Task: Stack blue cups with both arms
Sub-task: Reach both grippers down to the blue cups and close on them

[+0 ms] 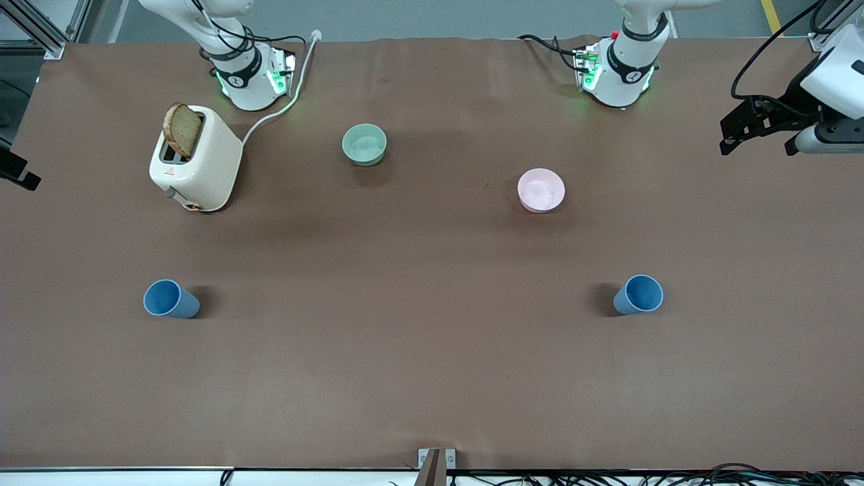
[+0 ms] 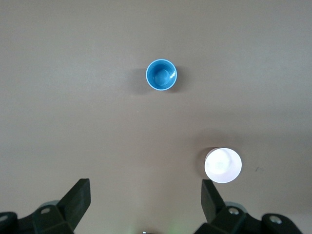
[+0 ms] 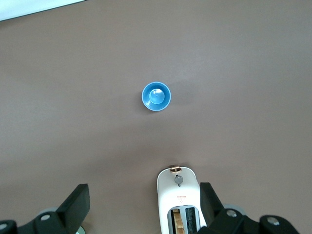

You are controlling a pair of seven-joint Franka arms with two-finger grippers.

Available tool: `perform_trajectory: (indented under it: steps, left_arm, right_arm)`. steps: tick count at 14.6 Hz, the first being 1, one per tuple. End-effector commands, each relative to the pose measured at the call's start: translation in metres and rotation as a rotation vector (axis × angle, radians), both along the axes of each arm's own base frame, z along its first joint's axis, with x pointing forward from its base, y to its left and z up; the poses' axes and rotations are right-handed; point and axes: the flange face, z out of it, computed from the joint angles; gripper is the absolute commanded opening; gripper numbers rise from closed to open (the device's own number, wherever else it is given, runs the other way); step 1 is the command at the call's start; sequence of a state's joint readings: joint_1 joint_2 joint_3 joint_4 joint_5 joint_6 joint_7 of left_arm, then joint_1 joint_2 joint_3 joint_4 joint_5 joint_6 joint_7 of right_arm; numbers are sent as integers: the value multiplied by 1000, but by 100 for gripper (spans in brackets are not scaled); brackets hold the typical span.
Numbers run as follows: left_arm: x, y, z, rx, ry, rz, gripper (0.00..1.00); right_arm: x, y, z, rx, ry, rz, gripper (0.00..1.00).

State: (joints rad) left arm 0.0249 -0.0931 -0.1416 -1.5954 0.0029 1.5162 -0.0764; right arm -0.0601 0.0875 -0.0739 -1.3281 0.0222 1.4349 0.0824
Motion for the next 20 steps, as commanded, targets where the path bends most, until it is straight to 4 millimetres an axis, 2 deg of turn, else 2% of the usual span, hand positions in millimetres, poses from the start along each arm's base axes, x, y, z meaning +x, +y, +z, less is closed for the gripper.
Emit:
perform_trajectory:
  steps: [1,3,4,6,9,10,11,13,15,17,18,20]
  left_arm:
    - [5,2,4,-5,-9,3,100]
    - [10,3,4,-7,-13,6,100]
    - [18,6,-3,1,-2,10,100]
    - [36,8,-30,63,38,5,100]
    - [82,12,-68,50,-3,13,100]
    - [94,12,-94,48,-2,19,100]
    - [102,11,-110,46,-9,21,100]
    - [118,15,-159,37,-10,24,100]
    - [126,17,-211,29,-1,24,100]
    - [127,19,-262,21,7,22,100]
    - [128,30,-282,16,6,38,100]
    - [129,34,-317,9,20,43,100]
  right_arm:
    - [4,-5,-1,-20,-3,-3,100]
    - [3,-8,-1,-21,2,0,100]
    - [3,-8,-2,-21,5,-1,100]
    - [3,-5,-2,-20,3,3,100]
    - [4,-3,-2,-23,2,9,100]
    - [4,-6,-3,-23,2,4,100]
    - [8,-10,-11,-19,16,2,100]
    - [23,-23,-37,-3,44,39,100]
    - [50,-29,-80,-5,45,112,100]
    - [69,-42,-128,-12,29,150,100]
    - [78,-46,-161,-14,32,169,100]
    - [92,-51,-230,-12,60,204,100]
